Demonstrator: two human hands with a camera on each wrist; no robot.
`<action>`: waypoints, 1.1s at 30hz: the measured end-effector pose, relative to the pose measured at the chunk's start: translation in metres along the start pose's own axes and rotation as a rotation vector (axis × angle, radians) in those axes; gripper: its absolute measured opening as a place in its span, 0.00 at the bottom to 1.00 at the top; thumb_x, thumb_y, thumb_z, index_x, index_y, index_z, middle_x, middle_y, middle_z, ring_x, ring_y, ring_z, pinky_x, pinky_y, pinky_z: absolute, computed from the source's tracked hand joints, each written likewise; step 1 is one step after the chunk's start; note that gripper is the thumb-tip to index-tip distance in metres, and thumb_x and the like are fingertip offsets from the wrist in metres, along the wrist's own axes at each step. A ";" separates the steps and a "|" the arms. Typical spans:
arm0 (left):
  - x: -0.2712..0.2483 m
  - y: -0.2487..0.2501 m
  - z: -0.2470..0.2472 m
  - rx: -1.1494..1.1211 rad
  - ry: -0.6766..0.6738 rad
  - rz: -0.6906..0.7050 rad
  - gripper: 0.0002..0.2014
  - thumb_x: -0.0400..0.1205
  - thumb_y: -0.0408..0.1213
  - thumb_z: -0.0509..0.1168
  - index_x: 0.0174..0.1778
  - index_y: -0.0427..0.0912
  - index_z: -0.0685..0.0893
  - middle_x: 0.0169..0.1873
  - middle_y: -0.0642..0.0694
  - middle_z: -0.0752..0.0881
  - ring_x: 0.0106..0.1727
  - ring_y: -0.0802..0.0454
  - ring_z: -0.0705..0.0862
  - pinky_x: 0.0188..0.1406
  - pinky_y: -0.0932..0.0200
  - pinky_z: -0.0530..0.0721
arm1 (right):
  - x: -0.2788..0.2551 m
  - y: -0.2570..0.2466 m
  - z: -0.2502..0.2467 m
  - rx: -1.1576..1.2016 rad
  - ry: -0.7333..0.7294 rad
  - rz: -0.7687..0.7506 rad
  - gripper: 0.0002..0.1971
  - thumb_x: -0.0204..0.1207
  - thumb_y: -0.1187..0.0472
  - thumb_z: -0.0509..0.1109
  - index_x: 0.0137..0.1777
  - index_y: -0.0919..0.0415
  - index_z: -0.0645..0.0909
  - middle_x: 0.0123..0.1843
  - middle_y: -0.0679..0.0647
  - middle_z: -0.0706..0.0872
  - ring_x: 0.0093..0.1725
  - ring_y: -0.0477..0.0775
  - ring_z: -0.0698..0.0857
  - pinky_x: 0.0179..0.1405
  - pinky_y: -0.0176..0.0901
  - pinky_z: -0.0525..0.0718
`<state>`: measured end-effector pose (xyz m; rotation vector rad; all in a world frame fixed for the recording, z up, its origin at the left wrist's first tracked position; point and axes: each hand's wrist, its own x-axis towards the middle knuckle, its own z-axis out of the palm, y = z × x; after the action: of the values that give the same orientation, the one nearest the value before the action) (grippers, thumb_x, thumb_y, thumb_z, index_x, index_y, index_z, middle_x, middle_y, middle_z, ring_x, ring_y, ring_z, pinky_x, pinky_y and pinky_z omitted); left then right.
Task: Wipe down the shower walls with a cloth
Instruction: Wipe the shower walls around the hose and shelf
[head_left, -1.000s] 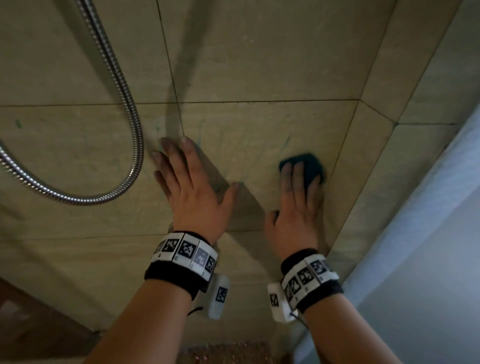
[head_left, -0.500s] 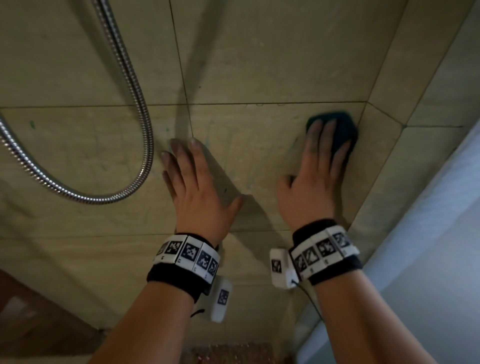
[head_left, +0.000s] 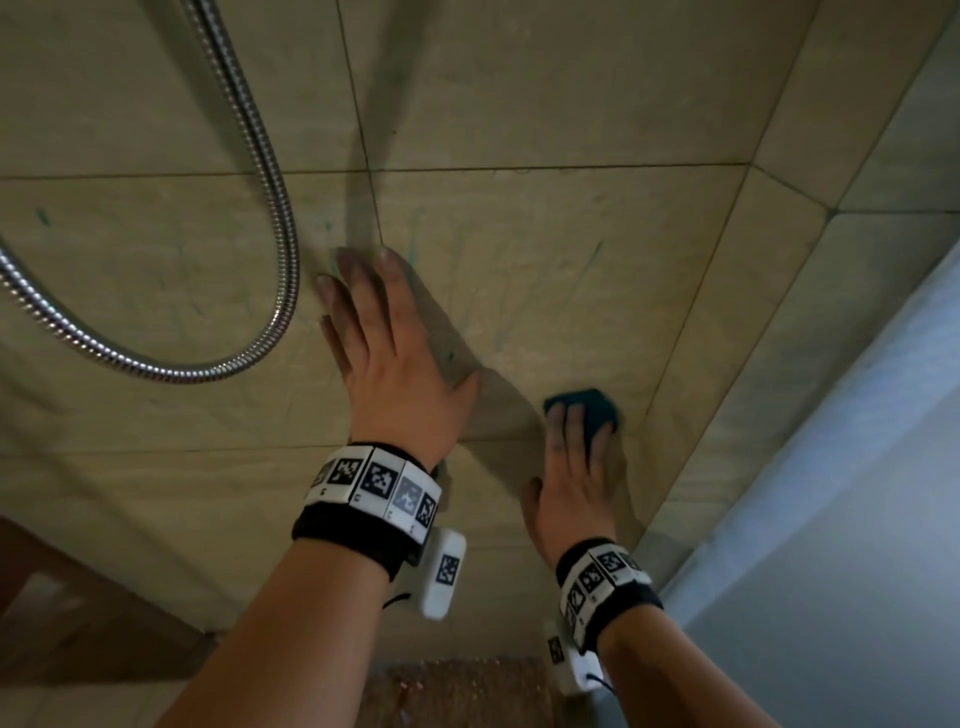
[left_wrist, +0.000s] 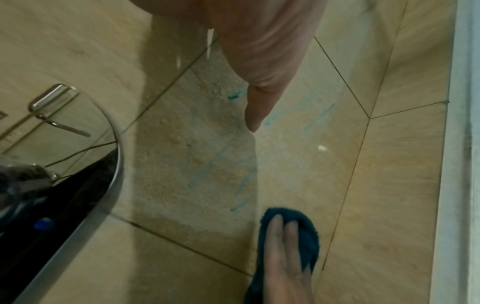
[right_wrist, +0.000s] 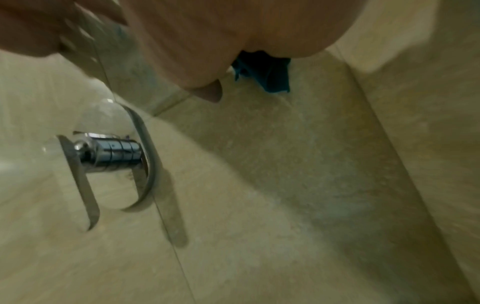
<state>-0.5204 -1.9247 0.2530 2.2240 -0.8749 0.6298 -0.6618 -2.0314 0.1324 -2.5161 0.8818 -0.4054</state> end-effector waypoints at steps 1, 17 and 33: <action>0.000 -0.001 0.000 0.004 0.002 0.006 0.72 0.68 0.61 0.82 0.91 0.40 0.35 0.90 0.30 0.37 0.90 0.26 0.36 0.89 0.31 0.39 | -0.001 0.004 0.006 -0.004 -0.021 0.011 0.52 0.88 0.57 0.57 0.72 0.39 0.05 0.72 0.33 0.06 0.81 0.58 0.17 0.90 0.64 0.49; -0.001 0.000 0.000 -0.004 -0.010 0.004 0.70 0.70 0.58 0.82 0.92 0.41 0.36 0.90 0.33 0.35 0.89 0.27 0.34 0.88 0.29 0.38 | 0.059 -0.078 -0.154 0.203 0.627 -0.148 0.43 0.79 0.63 0.58 0.92 0.53 0.41 0.93 0.47 0.39 0.90 0.65 0.34 0.89 0.59 0.35; -0.003 -0.004 0.000 -0.020 0.010 0.029 0.71 0.69 0.59 0.82 0.92 0.40 0.36 0.90 0.32 0.36 0.90 0.26 0.35 0.88 0.33 0.35 | 0.008 -0.003 -0.018 -0.008 0.087 -0.070 0.49 0.87 0.57 0.56 0.75 0.36 0.11 0.75 0.29 0.10 0.77 0.50 0.10 0.74 0.40 0.21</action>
<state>-0.5192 -1.9216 0.2496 2.1920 -0.9067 0.6421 -0.6614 -2.0401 0.1508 -2.5595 0.8302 -0.5385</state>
